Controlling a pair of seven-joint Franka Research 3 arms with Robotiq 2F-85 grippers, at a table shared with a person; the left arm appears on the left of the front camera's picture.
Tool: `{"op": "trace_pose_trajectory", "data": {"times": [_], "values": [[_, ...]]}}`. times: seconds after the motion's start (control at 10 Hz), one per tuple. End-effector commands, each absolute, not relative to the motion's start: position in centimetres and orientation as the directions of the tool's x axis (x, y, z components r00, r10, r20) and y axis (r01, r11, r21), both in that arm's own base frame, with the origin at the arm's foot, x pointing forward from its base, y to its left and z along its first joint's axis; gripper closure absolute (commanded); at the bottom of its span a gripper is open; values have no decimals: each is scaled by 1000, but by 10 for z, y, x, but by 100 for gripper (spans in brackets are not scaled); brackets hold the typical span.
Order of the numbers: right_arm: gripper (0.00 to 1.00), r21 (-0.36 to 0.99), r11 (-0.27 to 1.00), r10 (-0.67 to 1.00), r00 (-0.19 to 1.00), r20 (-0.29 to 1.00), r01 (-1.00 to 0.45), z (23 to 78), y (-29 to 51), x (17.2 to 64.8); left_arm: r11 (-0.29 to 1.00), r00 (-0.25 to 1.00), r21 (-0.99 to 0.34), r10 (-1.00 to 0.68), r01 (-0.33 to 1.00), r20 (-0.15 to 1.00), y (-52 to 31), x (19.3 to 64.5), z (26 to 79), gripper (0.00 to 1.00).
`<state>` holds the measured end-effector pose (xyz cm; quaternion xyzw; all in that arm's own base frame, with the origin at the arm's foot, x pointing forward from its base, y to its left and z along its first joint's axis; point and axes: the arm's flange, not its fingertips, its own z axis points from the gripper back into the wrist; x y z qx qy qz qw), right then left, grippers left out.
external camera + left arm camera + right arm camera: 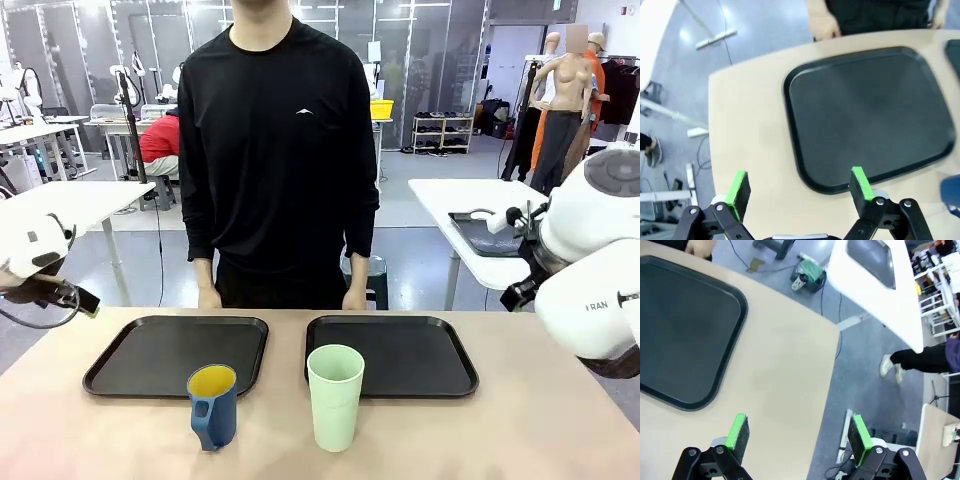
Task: Sort and store the cups by type.
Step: Pick up the Reusable plastic cup.
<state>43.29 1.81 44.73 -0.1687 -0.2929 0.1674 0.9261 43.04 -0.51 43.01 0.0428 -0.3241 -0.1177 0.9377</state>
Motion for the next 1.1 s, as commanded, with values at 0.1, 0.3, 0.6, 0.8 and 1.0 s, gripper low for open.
{"op": "trace_pose_trajectory", "data": {"times": [0.1,0.3,0.6,0.8,1.0], "values": [[0,-388,904,363,800,478,-179,411,12,439,977,785,141,-210,157,583,11,432,391,0],[0,-369,912,348,816,461,-180,403,6,441,981,796,124,-191,147,574,16,434,385,0],[0,-382,914,317,831,457,-138,404,6,442,978,791,131,-208,162,576,9,432,388,0],[0,-368,908,362,822,440,-203,406,-1,443,978,809,132,-207,160,550,13,441,385,0],[0,-368,908,362,822,440,-203,406,-1,443,978,809,132,-207,160,550,13,441,385,0]]}}
